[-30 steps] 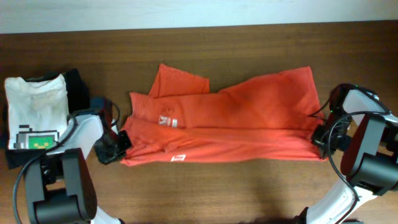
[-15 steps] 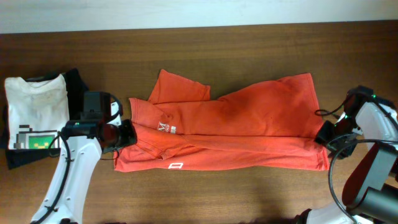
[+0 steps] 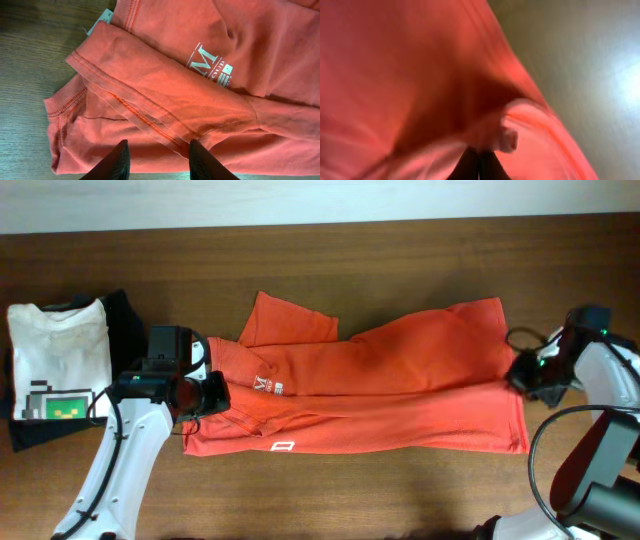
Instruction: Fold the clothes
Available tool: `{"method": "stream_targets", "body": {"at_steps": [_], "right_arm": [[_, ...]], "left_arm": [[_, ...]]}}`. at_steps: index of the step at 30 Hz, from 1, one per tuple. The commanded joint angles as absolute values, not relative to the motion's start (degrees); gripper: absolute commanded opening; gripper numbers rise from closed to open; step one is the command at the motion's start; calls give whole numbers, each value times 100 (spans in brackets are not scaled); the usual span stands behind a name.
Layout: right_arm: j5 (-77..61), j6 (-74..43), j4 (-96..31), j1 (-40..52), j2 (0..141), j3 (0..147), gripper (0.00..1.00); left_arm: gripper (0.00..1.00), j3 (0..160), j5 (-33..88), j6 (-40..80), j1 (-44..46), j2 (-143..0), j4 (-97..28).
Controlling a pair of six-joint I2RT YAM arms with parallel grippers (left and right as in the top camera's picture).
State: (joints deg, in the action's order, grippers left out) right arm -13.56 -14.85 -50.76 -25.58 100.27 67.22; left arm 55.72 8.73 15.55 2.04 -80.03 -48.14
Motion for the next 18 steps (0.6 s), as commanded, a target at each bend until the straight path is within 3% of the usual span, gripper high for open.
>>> {"method": "stream_targets", "body": {"at_steps": [1,2,3,4,7,8,14,15,18], "right_arm": [[-1737,-1505,-4635,-2589,9979,6847,18],[-1737,-1503,-4654,-2589,9979,6847,30],[-1737,-1503,-4694,-2589,9979,6847,66],[-1737,-1503,-4698,-2589,9979,6847,73],[-1496,-1334,-5437,-2589,9979,6847,72],[-1153,-1356,-5675,-2589,9979,6807,66],[-659,-1356,-5312,-2591,9979,5693,52],[-711,-1354,-5384,-2589,9963,5695,52],[-775,-1354,-5664,-2589,9708,5929,66]], "left_arm": [[38,5640,768,1448,213,-7953,-4799],[38,5640,768,1448,213,-7953,-4797],[38,5640,768,1448,213,-7953,-4790],[40,5640,768,1448,213,-7953,-4748],[41,5640,766,1446,213,-7955,-4574],[41,5640,766,1446,213,-7964,-4464],[42,5843,819,1055,215,-8659,-3035],[46,6250,819,1000,217,-8969,-2961],[54,7175,875,687,377,-9894,-2947]]}}
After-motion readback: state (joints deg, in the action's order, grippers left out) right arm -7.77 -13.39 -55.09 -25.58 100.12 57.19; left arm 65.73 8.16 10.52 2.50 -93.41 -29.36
